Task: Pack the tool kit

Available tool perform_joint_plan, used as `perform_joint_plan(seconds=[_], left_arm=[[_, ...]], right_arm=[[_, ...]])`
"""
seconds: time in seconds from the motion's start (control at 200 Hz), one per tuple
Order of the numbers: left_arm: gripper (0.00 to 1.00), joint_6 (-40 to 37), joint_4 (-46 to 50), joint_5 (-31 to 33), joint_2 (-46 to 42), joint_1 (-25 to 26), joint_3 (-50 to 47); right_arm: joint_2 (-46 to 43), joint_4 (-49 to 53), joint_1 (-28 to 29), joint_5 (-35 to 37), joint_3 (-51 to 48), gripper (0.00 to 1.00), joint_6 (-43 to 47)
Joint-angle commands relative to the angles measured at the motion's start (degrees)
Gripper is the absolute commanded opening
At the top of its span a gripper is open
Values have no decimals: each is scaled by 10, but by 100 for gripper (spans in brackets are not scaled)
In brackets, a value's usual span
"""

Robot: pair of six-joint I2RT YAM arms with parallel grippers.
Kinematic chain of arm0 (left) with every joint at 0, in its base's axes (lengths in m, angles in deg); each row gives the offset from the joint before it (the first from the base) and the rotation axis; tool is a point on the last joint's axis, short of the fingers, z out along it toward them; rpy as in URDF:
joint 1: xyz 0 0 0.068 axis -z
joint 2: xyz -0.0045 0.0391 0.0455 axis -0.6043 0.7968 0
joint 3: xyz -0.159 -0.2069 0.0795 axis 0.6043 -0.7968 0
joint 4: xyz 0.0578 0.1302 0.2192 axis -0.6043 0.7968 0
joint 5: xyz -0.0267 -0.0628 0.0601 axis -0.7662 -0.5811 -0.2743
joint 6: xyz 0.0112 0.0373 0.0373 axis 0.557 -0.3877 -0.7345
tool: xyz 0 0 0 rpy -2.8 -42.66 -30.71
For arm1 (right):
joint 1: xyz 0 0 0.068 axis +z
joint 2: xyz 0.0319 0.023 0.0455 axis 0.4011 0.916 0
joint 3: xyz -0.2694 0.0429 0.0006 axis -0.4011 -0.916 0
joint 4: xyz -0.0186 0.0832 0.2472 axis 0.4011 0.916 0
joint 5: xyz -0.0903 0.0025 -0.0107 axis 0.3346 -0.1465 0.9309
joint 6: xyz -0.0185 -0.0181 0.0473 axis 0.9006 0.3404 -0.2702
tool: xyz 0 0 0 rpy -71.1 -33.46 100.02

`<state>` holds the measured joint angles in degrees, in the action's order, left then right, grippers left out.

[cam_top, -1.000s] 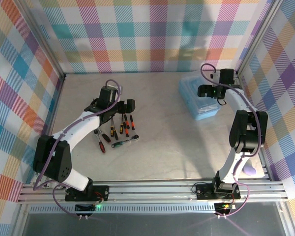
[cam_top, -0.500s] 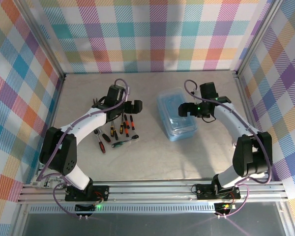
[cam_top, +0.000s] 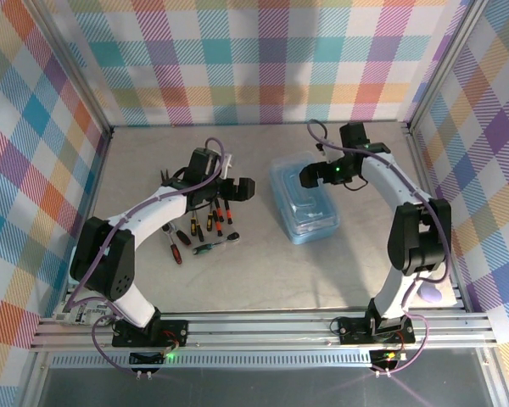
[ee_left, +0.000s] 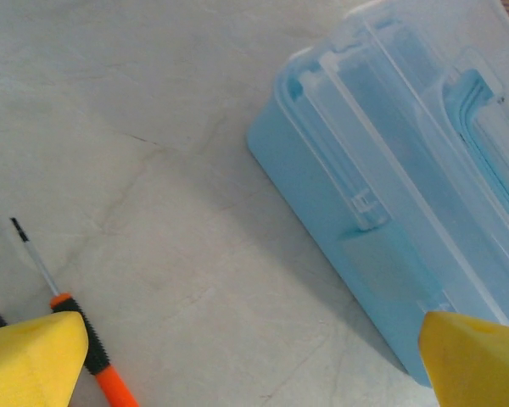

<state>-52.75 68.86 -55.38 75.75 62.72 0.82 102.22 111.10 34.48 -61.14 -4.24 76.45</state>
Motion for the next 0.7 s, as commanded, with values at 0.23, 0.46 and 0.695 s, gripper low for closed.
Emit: perform_joint_plan(seconds=[0.23, 0.46, 0.695], left_arm=[[100, 27, 0, -35, 13, 17, -4], [99, 26, 3, -37, 28, 17, 14], [100, 24, 5, -32, 34, 17, 21]], right_arm=[[29, 31, 7, -16, 2, 90, 32], [36, 22, 11, -8, -9, 76, 14], [40, 1, 10, -20, -31, 66, -5]])
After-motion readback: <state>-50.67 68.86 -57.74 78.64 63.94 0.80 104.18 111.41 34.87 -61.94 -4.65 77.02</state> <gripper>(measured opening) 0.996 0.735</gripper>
